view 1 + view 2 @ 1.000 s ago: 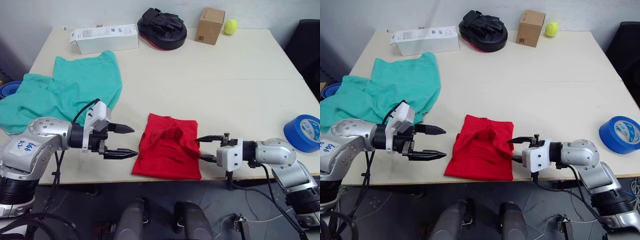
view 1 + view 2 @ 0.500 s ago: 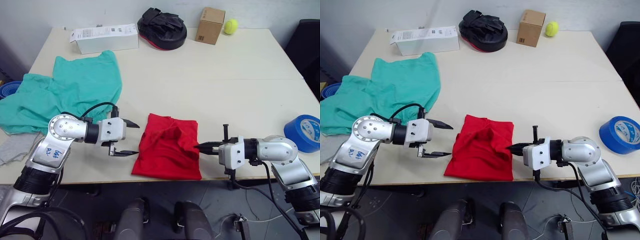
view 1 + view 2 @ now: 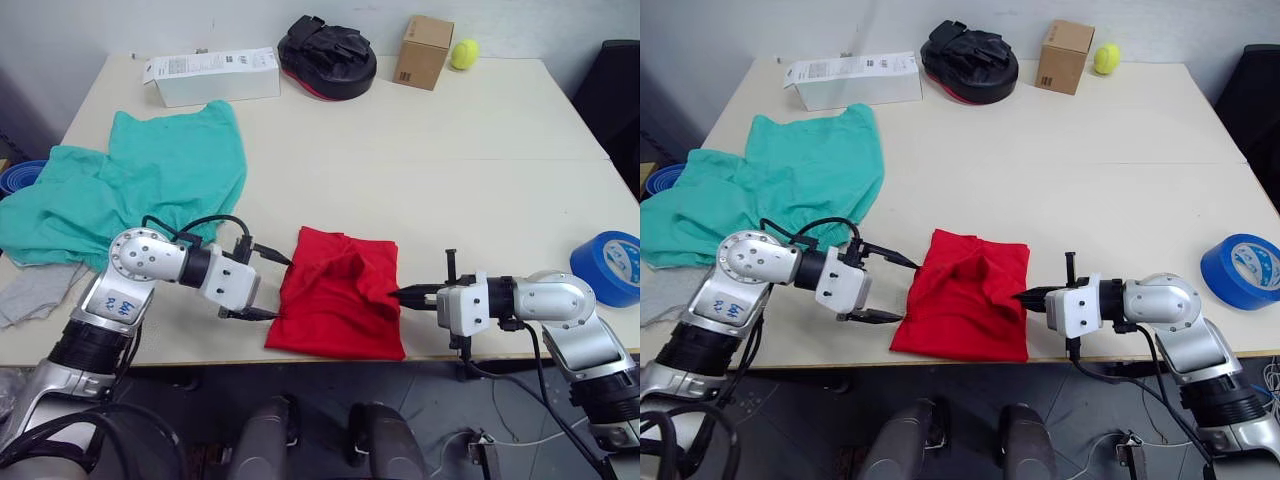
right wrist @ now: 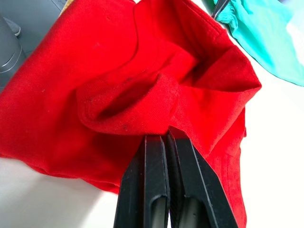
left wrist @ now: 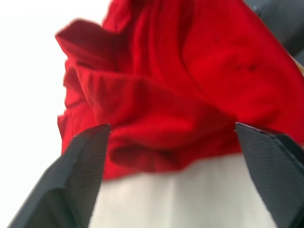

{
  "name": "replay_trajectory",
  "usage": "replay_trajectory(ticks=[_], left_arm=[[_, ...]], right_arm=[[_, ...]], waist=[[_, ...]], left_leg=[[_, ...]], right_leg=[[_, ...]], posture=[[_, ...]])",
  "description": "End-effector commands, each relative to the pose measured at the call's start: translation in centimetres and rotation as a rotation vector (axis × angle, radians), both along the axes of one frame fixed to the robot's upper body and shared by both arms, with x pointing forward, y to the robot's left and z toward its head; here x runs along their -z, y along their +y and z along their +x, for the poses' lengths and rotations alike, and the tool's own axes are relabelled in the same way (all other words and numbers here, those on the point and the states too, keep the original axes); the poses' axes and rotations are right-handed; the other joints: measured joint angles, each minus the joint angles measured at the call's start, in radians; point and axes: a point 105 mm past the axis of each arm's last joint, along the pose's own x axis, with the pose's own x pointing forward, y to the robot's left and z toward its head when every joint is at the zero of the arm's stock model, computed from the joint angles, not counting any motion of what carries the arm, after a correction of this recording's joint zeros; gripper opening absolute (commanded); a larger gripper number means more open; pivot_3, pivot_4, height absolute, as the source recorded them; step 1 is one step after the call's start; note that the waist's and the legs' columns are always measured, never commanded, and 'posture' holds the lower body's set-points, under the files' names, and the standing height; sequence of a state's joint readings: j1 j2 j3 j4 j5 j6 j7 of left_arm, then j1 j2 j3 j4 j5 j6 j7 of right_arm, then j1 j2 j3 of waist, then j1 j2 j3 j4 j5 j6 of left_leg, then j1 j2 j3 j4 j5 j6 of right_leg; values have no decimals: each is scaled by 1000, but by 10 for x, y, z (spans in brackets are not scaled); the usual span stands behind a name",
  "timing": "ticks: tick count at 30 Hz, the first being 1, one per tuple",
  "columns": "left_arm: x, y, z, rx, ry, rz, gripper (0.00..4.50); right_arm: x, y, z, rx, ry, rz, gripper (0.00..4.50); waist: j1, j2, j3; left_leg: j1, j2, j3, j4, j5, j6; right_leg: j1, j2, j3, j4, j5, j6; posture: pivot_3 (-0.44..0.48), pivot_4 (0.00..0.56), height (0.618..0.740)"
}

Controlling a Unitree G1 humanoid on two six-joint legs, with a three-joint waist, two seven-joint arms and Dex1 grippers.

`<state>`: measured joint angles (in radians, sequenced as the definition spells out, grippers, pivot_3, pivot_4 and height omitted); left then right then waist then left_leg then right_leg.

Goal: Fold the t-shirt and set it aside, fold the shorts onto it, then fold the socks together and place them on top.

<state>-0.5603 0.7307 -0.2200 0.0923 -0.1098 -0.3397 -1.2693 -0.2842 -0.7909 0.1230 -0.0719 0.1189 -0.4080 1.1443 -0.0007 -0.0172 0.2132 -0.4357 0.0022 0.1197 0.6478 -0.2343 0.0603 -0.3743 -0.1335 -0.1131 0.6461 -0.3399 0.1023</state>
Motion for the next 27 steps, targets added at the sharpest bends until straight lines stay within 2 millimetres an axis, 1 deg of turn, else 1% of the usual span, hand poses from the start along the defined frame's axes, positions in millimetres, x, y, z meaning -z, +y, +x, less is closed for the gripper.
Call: replay_trajectory(ticks=[1, 3, 7, 8, 9, 10, 11, 14, 16, 19, 21, 23, 25, 27], left_arm=[[-6, -6, 0, 25, -12, -15, 3126], [-5, -7, -1, 28, 2, -17, 2466], [-9, -9, -1, 15, 58, -53, 1058], [-11, -9, -1, 9, 81, -63, 819], [-13, -9, 0, 0, 101, -74, 469], [-16, -10, 4, -32, 133, -99, 209], [-21, -11, 10, -72, 174, -135, 84], [-29, -12, 25, -181, 293, -212, 84], [-32, -13, 36, -254, 373, -260, 84], [-36, -13, 52, -351, 502, -340, 84], [-38, -15, 62, -414, 593, -395, 84], [-34, -15, 70, -488, 699, -424, 84], [-30, -13, 80, -560, 746, -468, 84], [-24, -13, 87, -624, 797, -494, 84]], right_arm=[[-7, 2, -3, -10, -25, 9, 0], [-8, 2, -3, -10, -23, 11, 0], [-10, 3, -4, -3, 25, 35, 0], [-11, 4, -5, 4, 55, 54, 0], [-13, 4, -5, 9, 81, 71, 0], [-18, 6, -4, 23, 124, 106, 0], [-22, 7, -2, 40, 167, 144, 0], [-31, 9, 4, 89, 262, 221, 0], [-34, 9, 11, 141, 360, 278, 0], [-30, 5, 24, 236, 502, 332, 0], [-22, 0, 35, 325, 599, 344, 0], [-16, -2, 42, 385, 667, 352, 0], [-11, -4, 47, 445, 774, 375, 0], [-9, -5, 52, 494, 858, 413, 0]], waist=[[0, 0, 0], [-1, 0, 0], [-1, 0, 0], [-1, 0, 0], [-1, 0, 0], [-1, 0, 0], [0, 0, 0], [3, 0, 0], [1, 0, 0], [1, 0, 0], [0, 0, 0], [1, 0, 0], [0, 0, 0], [0, -1, 0]], left_leg=[[0, 0, 0, 0, 0, 0], [0, 0, 0, 0, 0, 0], [0, 0, 0, 0, 0, 0], [0, 0, 0, 0, 0, 0], [0, 0, 0, 0, 0, 0], [0, 0, 0, 0, 0, 0], [0, 0, 0, 0, 0, 0], [-2, 0, -3, 3, 1, 1], [-1, 0, -3, 3, 1, 2], [-1, 0, -3, 2, 1, 1], [-2, 0, -3, 3, 1, 1], [-2, -1, -3, 3, 1, 2], [-2, -1, -3, 3, 1, 2], [-2, -1, -3, 3, 1, 2]], right_leg=[[0, 0, 0, 0, 0, 0], [0, 0, 0, 0, 0, 0], [0, 0, 0, 1, 0, 0], [0, 0, 0, 1, 0, 0], [0, 0, 0, 1, 0, 0], [0, 0, 0, 1, 0, 0], [0, 0, 0, 1, 0, 0], [1, 0, -2, 2, 0, 0], [1, 0, -1, 1, 0, 0], [1, 0, -2, 2, 0, 0], [0, 0, -2, 3, 0, 0], [0, 0, -2, 8, 0, 1], [0, 0, -2, 8, 1, 1], [-1, 0, -2, 8, 1, 1]], posture=[[0, 150, 740], [0, 150, 740], [0, 150, 740], [0, 150, 740], [0, 150, 740], [0, 150, 740], [0, 150, 740], [0, 150, 740], [0, 150, 740], [0, 150, 740], [0, 150, 740], [0, 150, 740], [0, 150, 740], [0, 150, 740]])
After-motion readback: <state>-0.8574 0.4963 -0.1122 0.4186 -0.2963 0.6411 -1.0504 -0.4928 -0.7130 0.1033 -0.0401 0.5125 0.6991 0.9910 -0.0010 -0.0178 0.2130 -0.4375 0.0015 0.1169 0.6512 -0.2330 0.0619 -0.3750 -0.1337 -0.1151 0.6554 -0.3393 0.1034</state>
